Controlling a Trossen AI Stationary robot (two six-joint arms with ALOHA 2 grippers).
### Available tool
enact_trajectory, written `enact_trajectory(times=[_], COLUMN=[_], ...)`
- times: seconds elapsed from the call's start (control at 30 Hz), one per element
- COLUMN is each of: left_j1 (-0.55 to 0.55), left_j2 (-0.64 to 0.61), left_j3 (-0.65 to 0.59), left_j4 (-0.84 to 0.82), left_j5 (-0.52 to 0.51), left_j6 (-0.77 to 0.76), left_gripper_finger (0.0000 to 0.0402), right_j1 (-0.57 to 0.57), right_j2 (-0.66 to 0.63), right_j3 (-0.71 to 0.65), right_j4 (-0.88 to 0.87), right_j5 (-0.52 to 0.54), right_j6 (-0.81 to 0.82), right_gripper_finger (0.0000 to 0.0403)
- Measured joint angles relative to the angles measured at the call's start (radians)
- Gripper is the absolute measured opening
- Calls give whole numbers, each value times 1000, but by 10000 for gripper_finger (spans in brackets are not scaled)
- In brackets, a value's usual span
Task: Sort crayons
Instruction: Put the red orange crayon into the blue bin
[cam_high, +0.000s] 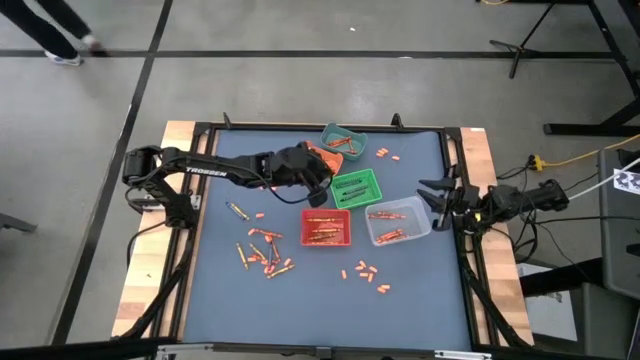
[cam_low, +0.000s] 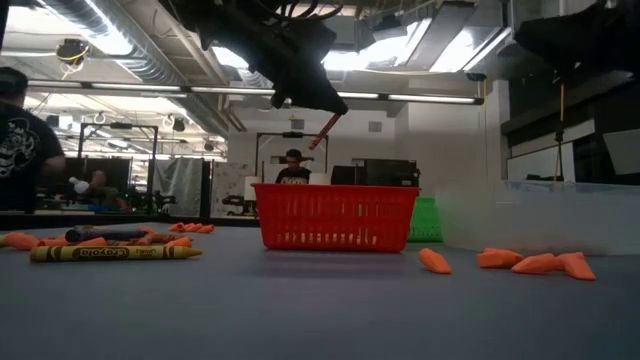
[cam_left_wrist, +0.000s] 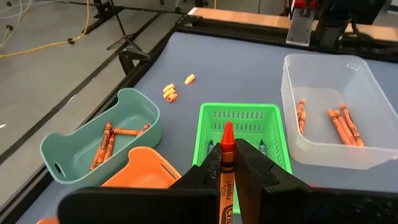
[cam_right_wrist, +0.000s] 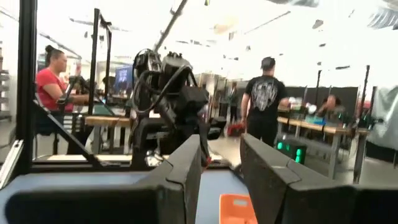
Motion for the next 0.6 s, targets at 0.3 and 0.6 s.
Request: enact_trajectory(times=[0.3,0.6], left_j1=[0,0], left_j2=[0,0], left_j3=[0,0], left_j4=[25,56], left_j5=[0,0], left_j6=[0,-2], left_gripper_finger=[11,11], right_j1=[0,0], right_j2=[0,0], right_j3=[-57,-57], right_j4=[10,-103], right_j5=[-52,-116], right_j6=[24,3], right_gripper_finger=[113,113])
